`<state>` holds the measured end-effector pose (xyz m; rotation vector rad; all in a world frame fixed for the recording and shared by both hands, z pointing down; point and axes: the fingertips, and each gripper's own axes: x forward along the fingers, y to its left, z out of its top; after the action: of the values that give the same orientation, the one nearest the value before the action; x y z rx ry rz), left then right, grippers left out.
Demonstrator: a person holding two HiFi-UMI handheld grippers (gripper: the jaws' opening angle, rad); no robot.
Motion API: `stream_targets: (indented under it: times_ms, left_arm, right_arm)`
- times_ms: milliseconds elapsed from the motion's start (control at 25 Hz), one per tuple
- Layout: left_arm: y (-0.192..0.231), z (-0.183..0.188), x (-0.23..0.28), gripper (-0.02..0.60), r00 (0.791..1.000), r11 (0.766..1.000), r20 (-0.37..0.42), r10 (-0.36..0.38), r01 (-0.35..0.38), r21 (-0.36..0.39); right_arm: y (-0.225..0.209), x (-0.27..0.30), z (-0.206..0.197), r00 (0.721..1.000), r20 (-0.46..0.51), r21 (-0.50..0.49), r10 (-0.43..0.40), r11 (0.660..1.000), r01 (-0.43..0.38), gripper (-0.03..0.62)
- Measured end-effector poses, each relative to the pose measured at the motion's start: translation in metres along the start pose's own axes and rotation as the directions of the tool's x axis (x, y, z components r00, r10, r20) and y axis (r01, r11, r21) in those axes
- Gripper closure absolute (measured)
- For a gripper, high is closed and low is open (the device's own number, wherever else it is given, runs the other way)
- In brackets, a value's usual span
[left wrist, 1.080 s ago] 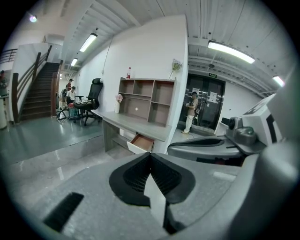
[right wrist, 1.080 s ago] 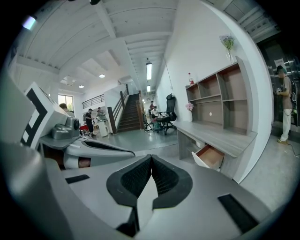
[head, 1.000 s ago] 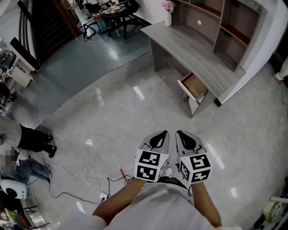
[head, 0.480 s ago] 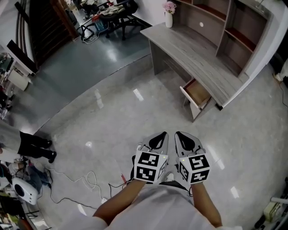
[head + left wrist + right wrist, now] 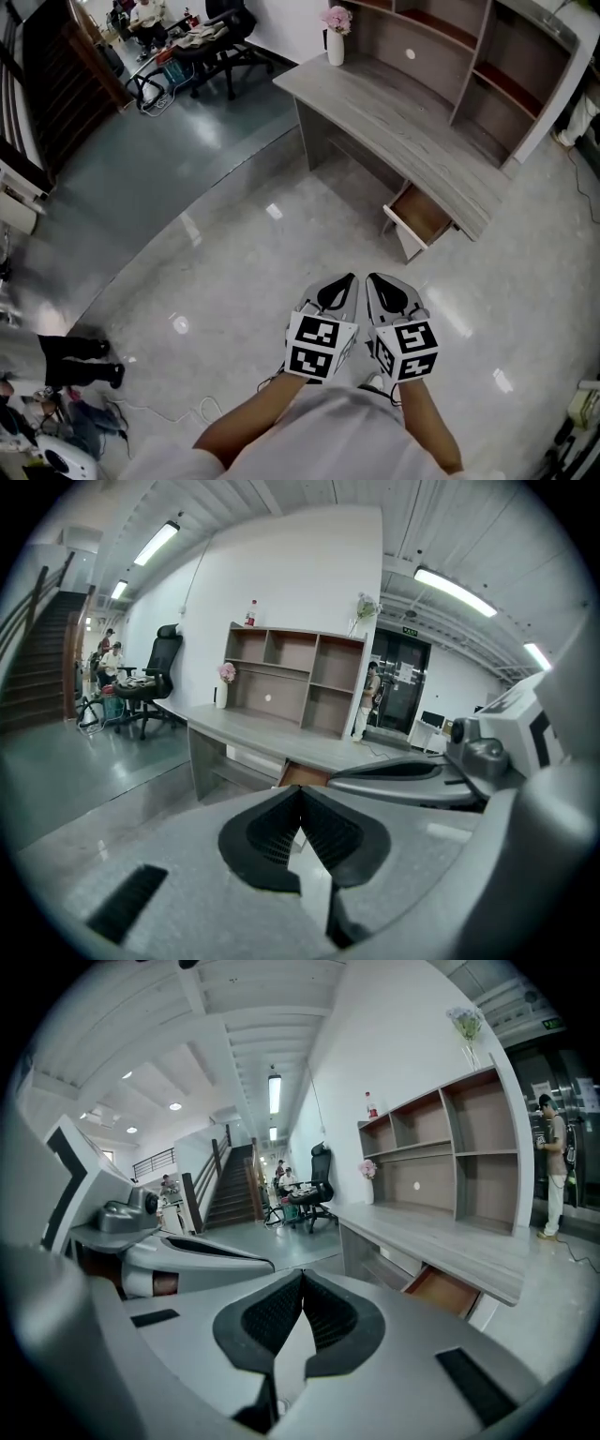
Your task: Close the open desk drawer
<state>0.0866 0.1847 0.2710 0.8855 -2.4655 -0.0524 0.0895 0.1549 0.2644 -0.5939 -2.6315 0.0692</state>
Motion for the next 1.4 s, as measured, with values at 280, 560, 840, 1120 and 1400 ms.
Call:
stream_targets:
  times_ms: [280, 560, 840, 1120, 1400]
  left_arm:
    - [0.057, 0.031, 0.011, 0.578, 0.995, 0.994, -0.011, -0.103, 0.103, 0.02]
    - [0.078, 0.05, 0.026, 0.578, 0.974, 0.972, -0.034, -0.225, 0.227, 0.067]
    - [0.058, 0.054, 0.054, 0.578, 0.93, 0.924, -0.09, -0.355, 0.364, 0.117]
    - [0.015, 0.051, 0.089, 0.578, 0.886, 0.875, -0.148, -0.44, 0.46, 0.151]
    - [-0.018, 0.052, 0.136, 0.578, 0.874, 0.858, -0.195, -0.445, 0.479, 0.188]
  right_arm:
    - [0.015, 0.054, 0.036, 0.996, -0.005, 0.017, -0.09, 0.996, 0.09, 0.592]
    - [0.013, 0.079, 0.054, 0.978, 0.003, 0.06, -0.209, 0.976, 0.209, 0.592]
    - [-0.016, 0.07, 0.049, 0.94, -0.002, 0.155, -0.341, 0.929, 0.337, 0.592]
    - [-0.062, 0.042, 0.03, 0.896, -0.01, 0.245, -0.443, 0.868, 0.432, 0.592]
    - [-0.118, 0.037, 0.015, 0.889, 0.0, 0.323, -0.457, 0.842, 0.433, 0.592]
